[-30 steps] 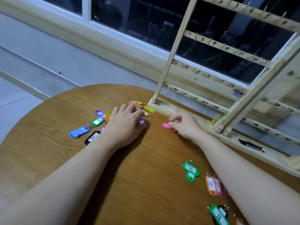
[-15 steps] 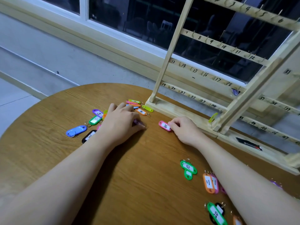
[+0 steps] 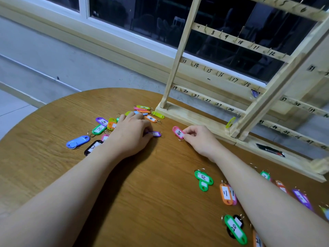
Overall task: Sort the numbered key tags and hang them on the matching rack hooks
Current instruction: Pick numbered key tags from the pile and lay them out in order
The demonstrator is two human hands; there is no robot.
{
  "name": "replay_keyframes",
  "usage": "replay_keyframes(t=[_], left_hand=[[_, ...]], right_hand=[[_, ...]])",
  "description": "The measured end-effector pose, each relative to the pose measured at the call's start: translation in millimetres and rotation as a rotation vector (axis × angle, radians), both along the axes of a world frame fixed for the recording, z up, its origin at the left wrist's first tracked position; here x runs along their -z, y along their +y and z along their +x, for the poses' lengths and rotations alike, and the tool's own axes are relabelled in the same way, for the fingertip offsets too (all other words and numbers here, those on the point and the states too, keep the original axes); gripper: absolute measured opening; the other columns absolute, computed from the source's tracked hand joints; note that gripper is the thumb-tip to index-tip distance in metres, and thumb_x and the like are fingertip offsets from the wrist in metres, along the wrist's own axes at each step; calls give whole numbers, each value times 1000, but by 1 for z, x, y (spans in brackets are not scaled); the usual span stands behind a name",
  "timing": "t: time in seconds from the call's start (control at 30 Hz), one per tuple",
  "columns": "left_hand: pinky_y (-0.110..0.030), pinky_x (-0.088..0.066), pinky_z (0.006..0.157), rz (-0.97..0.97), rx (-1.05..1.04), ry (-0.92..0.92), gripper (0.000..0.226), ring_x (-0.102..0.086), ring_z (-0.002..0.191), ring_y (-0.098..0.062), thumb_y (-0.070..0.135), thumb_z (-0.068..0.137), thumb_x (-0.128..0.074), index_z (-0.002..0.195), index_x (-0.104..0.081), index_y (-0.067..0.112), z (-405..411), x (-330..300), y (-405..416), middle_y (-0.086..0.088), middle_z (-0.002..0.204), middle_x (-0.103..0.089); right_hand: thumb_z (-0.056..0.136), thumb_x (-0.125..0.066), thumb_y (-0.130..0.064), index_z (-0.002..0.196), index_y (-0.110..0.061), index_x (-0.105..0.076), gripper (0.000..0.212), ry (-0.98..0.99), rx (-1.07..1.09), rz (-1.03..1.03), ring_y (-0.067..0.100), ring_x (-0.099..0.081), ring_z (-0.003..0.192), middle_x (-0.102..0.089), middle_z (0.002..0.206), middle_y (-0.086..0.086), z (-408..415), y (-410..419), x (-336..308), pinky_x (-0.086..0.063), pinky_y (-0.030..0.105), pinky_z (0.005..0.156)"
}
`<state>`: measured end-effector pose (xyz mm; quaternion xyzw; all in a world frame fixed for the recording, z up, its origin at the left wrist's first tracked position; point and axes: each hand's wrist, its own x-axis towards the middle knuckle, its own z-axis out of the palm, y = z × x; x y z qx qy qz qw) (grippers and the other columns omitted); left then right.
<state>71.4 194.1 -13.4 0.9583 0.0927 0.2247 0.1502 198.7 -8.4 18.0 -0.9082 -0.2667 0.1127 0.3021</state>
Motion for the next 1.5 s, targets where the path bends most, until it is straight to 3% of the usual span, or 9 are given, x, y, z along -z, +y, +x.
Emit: replay_keyframes(t=[0.17,0.37,0.47,0.83,1.0,1.17,1.33,1.43,1.5], left_hand=[[-36,-28,90,-152,-31,28,21,-45,109,-20,47,94,-63,103,-70,29,3,1,0,5,101,-50],[-34,-23,86,-183,-11,-34,4,-48,105,-17,36,93,-66,94,-64,32,1,0,-1,9,99,-62],[-34,-22,82,-183,-2,-56,8,-51,99,-17,34,92,-67,88,-60,36,0,-2,-3,11,91,-65],[-32,-18,82,-118,-8,-23,23,-51,115,-19,38,96,-64,116,-74,34,1,-5,-3,9,116,-71],[-34,-23,87,-129,-10,-18,23,-53,114,-19,39,96,-64,116,-74,33,-1,-6,-4,8,114,-73],[-39,-40,101,-341,-24,-21,20,-61,97,-10,38,92,-70,110,-77,33,-3,-9,-6,10,102,-75],[-11,-41,67,-574,-60,-59,20,-62,80,2,28,87,-78,106,-80,23,-3,-14,-8,7,91,-74],[-2,-37,63,-650,-80,-102,18,-60,79,7,22,88,-76,105,-80,19,-3,-13,-7,5,94,-76],[-8,-41,67,-748,-85,-150,12,-67,82,-2,20,88,-76,98,-82,18,-3,-13,-7,6,90,-77]], right_hand=[[99,-62,-23,111,-27,-71,15,52,7,9,11,-58,81,-65,91,-3,-1,-1,-3,-39,26,63],[98,-63,-24,102,-32,-71,11,78,18,13,17,-62,92,-68,99,0,-1,-1,-4,-50,34,75],[97,-64,-22,104,-28,-72,12,76,15,28,14,-59,85,-66,93,-2,-2,-1,-3,-41,28,64],[98,-64,-22,103,-29,-71,12,84,18,38,16,-60,86,-67,94,0,-3,-1,-3,-44,30,68],[98,-63,-24,102,-31,-70,11,86,26,39,16,-60,95,-65,100,-3,-3,0,-3,-46,30,73],[99,-62,-26,100,-28,-69,8,68,2,17,7,-54,94,-60,101,-10,-5,2,-6,-41,29,72],[98,-60,-15,100,-14,-65,5,88,-21,50,9,-69,75,-77,88,-2,-4,5,-20,-49,26,66],[98,-57,-9,97,-11,-57,3,110,-55,101,14,-70,63,-78,80,2,-5,9,-24,-46,27,54],[97,-58,-7,93,-13,-56,7,96,-70,131,14,-67,60,-76,75,3,-8,12,-27,-44,26,51]])
